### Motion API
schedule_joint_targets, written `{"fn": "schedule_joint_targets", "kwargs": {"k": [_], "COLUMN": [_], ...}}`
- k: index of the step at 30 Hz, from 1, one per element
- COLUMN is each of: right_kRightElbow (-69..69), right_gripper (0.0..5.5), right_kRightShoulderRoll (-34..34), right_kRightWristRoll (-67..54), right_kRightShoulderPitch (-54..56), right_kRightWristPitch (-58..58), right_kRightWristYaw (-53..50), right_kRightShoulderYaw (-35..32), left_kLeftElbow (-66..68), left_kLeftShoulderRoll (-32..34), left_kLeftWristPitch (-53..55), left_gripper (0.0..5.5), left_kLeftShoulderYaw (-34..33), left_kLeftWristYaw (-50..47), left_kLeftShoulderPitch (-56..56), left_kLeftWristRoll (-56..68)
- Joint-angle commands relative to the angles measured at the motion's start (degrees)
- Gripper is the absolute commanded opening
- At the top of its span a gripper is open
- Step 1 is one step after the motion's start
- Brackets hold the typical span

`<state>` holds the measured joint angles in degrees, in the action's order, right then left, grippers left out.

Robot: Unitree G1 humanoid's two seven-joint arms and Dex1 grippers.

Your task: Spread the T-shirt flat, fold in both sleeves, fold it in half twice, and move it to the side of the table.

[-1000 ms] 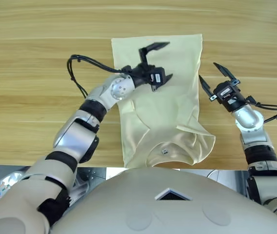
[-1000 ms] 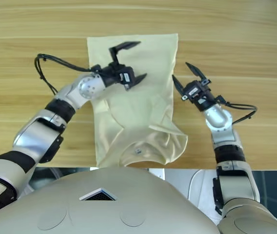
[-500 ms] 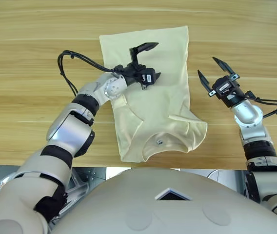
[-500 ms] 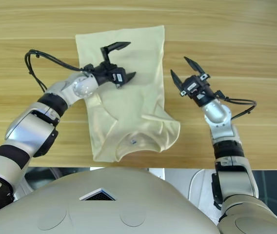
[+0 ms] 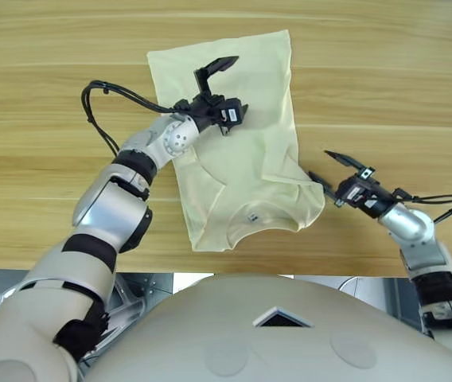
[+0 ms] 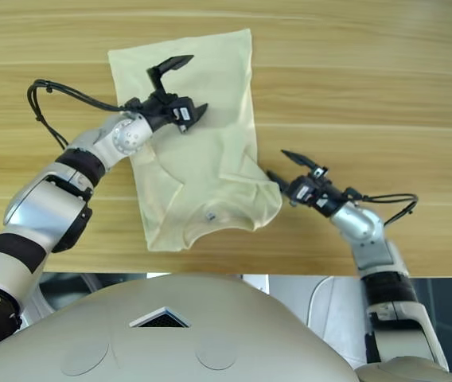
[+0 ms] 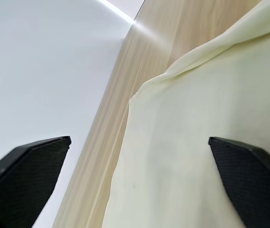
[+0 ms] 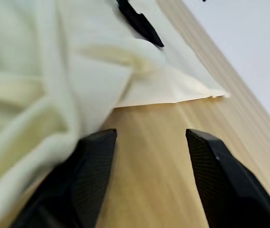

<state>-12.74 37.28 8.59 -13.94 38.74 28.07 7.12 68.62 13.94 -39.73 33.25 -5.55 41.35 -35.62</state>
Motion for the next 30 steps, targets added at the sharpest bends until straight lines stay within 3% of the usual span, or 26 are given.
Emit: {"fn": "schedule_joint_targets", "kwargs": {"k": [1,12,23,30], "right_kRightElbow": [1.3,8.1,-1.1,-3.2], "right_gripper": [2.71,2.71,2.71,2.71], "right_kRightShoulderRoll": [1.1,1.9,-6.5,-5.5], "right_kRightWristRoll": [0.4,-4.7,5.6,5.0], "right_kRightShoulderPitch": [-1.3,1.3,11.0,7.7], "right_kRightWristPitch": [-1.8,-1.4,-1.8,-1.6], "right_kRightWristYaw": [1.6,0.8,1.4,-0.1], "right_kRightShoulderYaw": [0.4,-5.1,7.7,6.8], "left_kLeftElbow": [3.2,5.2,5.3,5.6], "left_kLeftShoulderRoll": [0.8,0.3,-0.9,-0.1], "left_kLeftWristPitch": [3.6,5.7,5.7,6.3], "left_gripper": [5.4,5.4,5.4,5.4], "left_kLeftShoulderYaw": [0.4,0.3,1.0,0.7], "left_kLeftWristYaw": [1.9,2.3,2.5,2.4], "left_kLeftShoulderPitch": [-1.6,-1.3,-1.7,-1.6], "left_kLeftWristRoll": [-1.2,-0.8,-1.3,-1.1]}}
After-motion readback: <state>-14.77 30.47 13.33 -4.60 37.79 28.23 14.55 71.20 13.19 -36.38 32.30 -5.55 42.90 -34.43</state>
